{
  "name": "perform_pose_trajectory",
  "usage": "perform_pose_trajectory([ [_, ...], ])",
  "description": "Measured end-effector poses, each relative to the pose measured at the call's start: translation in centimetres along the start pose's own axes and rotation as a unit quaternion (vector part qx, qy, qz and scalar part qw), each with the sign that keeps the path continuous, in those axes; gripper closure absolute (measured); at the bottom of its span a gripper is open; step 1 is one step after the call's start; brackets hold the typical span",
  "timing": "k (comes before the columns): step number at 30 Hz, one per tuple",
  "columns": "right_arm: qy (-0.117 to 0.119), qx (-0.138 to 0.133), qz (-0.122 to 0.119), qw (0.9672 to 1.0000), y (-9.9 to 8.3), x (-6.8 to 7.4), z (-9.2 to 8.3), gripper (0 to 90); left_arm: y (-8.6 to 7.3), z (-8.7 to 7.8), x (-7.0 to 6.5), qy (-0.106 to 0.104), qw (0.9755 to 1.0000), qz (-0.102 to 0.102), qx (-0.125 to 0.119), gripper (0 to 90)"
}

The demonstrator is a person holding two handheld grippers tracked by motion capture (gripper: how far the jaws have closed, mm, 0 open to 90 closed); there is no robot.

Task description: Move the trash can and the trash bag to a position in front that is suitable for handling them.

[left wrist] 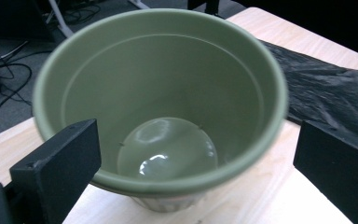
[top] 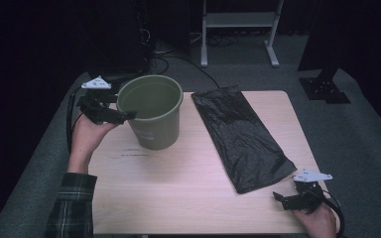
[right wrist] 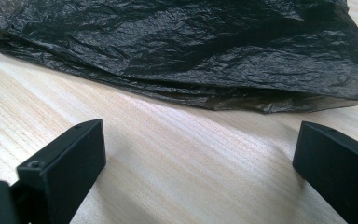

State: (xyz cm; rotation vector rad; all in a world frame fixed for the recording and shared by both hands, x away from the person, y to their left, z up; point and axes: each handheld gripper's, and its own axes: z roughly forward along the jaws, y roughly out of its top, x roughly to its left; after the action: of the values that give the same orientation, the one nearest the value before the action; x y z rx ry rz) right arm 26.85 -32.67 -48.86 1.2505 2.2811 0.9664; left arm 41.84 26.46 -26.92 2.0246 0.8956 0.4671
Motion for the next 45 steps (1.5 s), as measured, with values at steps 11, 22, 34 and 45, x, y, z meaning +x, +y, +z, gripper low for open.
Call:
perform_pose_trajectory([
  [11, 0.001, 0.0, 0.001, 1.0, 0.0, 0.0, 0.0, 0.9, 0.0, 1.7, 3.4, 0.017, 0.9998, -0.01, 0.008, 0.0],
  [22, 0.001, 0.0, 0.0, 1.0, 0.0, 0.0, 0.0, 0.9, -0.6, 3.7, 4.9, 0.021, 0.9991, -0.026, 0.026, 0.0],
  [34, 0.001, 0.0, -0.001, 1.0, 0.0, 0.0, 0.0, 0.9, -1.4, 5.1, 5.3, 0.026, 0.9981, -0.03, 0.046, 0.0],
  [45, 0.002, 0.001, -0.001, 1.0, 0.0, 0.0, 0.0, 0.9, -1.9, 5.4, 5.1, 0.019, 0.9982, -0.032, 0.046, 0.0],
])
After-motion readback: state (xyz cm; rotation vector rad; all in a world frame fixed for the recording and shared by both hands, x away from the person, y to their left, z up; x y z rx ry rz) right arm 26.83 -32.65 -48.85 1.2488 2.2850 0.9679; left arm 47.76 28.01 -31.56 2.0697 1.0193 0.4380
